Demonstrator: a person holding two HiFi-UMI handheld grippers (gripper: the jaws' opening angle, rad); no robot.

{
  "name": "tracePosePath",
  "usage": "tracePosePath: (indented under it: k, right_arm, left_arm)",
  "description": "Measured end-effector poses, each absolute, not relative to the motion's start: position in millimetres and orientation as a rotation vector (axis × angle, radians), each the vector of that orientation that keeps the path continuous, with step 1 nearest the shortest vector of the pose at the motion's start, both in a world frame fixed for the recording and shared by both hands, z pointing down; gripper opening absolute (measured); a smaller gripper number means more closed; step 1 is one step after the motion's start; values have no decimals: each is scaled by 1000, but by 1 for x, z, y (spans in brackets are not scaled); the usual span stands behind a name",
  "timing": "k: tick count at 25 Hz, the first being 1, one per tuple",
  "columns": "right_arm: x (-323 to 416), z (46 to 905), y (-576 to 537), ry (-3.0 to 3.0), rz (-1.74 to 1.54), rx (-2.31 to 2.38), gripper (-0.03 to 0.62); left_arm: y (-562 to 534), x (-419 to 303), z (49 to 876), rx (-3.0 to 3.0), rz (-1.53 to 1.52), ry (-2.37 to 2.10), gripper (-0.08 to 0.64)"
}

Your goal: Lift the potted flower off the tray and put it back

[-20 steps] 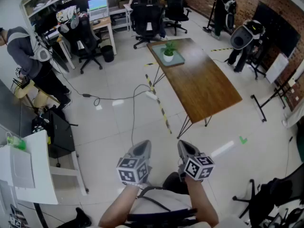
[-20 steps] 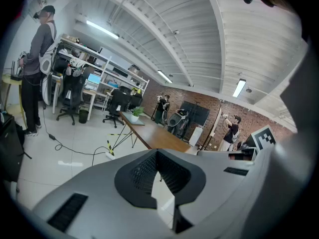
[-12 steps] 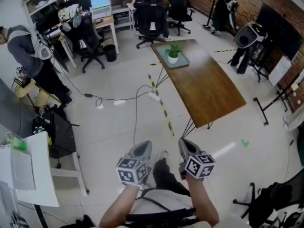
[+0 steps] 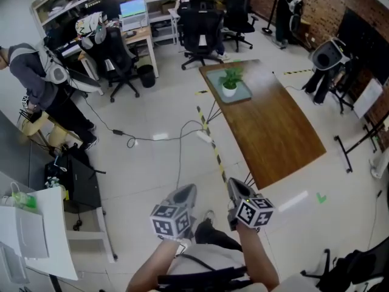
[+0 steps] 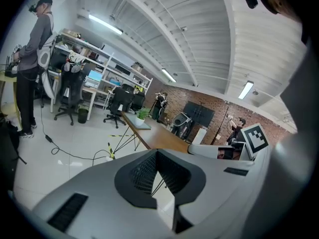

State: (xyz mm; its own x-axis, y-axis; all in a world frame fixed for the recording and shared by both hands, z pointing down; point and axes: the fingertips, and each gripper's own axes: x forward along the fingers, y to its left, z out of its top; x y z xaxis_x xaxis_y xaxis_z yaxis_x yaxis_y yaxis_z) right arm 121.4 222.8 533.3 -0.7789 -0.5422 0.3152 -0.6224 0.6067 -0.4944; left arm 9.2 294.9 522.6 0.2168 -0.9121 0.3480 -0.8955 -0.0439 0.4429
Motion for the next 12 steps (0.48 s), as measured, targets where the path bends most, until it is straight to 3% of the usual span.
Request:
tracePosePath:
  k: [12]
  right_arm:
    - [119, 528, 94, -2723, 934, 1042, 11]
  left_arm:
    - [163, 3, 514, 1954, 21, -1672, -6]
